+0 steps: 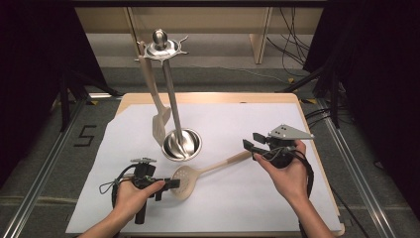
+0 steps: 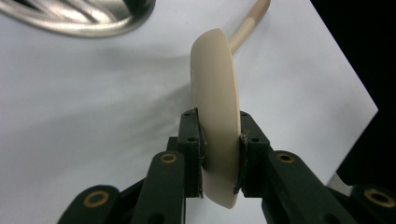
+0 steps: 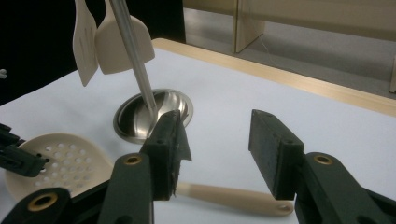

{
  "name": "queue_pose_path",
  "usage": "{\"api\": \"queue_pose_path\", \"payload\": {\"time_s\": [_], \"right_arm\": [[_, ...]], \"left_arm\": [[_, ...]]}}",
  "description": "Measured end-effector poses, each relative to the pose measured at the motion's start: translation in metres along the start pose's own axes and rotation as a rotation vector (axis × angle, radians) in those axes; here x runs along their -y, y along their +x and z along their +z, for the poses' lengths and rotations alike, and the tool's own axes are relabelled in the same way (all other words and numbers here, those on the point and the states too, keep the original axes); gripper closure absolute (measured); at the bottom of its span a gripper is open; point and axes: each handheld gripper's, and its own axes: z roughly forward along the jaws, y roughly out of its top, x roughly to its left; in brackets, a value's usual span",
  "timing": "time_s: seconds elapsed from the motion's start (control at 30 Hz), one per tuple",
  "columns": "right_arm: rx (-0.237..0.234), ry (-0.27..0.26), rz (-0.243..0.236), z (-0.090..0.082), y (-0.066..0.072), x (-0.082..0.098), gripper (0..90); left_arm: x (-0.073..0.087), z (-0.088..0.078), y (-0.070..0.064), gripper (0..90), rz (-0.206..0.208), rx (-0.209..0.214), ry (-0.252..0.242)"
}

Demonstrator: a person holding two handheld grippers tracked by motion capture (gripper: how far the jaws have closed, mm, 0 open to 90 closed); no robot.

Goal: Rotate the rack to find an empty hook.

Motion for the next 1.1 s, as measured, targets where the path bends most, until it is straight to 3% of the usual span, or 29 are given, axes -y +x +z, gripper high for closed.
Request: {"api": "queue_pose_path", "payload": {"time_s": [0.23, 0.33, 0.4, 0.43, 0.5, 0.53, 0.57, 0.6, 0.73, 0.83, 0.87, 0.97, 1.0, 1.07, 1.1], "right_arm": [[0.006, -0.001, 0.003, -0.001, 0.001, 0.001, 55.0], [0.007, 0.002, 0.007, -0.001, 0.001, 0.001, 55.0], [0.006, 0.004, 0.004, 0.0, 0.001, 0.001, 55.0], [0.002, 0.003, -0.001, 0.0, 0.0, 0.001, 55.0], [0.0, -0.003, -0.013, 0.0, -0.001, 0.002, 54.9], [0.004, 0.005, -0.019, -0.001, -0.002, 0.002, 54.9], [0.005, 0.001, 0.014, -0.001, 0.0, 0.003, 54.8], [0.001, -0.002, -0.009, -0.001, -0.004, 0.003, 54.8], [0.012, 0.01, 0.017, -0.003, -0.007, 0.004, 54.8], [0.015, 0.011, 0.014, -0.003, -0.009, 0.004, 54.8], [0.013, 0.006, 0.017, -0.003, -0.01, 0.004, 54.8], [0.022, 0.015, 0.016, -0.004, -0.011, 0.003, 54.8], [0.017, 0.015, 0.023, -0.004, -0.011, 0.003, 54.8], [0.033, 0.009, -0.005, -0.004, -0.014, 0.004, 54.8], [0.024, 0.015, 0.021, -0.006, -0.013, 0.005, 54.8]], "left_arm": [[0.012, -0.019, 0.007, 74.9, -0.005, -0.002, 0.028], [0.014, -0.024, 0.007, 74.4, 0.017, -0.016, 0.039], [0.014, -0.027, 0.007, 71.8, 0.076, -0.032, 0.059], [0.013, -0.029, 0.007, 68.6, 0.117, -0.058, 0.045], [0.01, -0.034, 0.005, 55.7, 0.234, -0.125, 0.019], [0.008, -0.037, 0.004, 48.9, 0.266, -0.147, 0.0], [0.005, -0.04, 0.002, 47.5, 0.286, -0.163, -0.029], [0.003, -0.042, 0.0, 45.8, 0.317, -0.17, -0.047], [-0.014, -0.054, -0.016, 43.7, 0.463, -0.238, -0.109], [-0.025, -0.055, -0.029, 44.3, 0.554, -0.232, -0.146], [-0.028, -0.053, -0.034, 44.8, 0.547, -0.206, -0.16], [-0.039, -0.044, -0.041, 45.4, 0.57, -0.145, -0.129], [-0.043, -0.039, -0.043, 45.5, 0.58, -0.136, -0.109], [-0.051, -0.029, -0.046, 45.8, 0.589, -0.13, -0.086], [-0.054, -0.025, -0.047, 46.3, 0.599, -0.124, -0.071]]}}
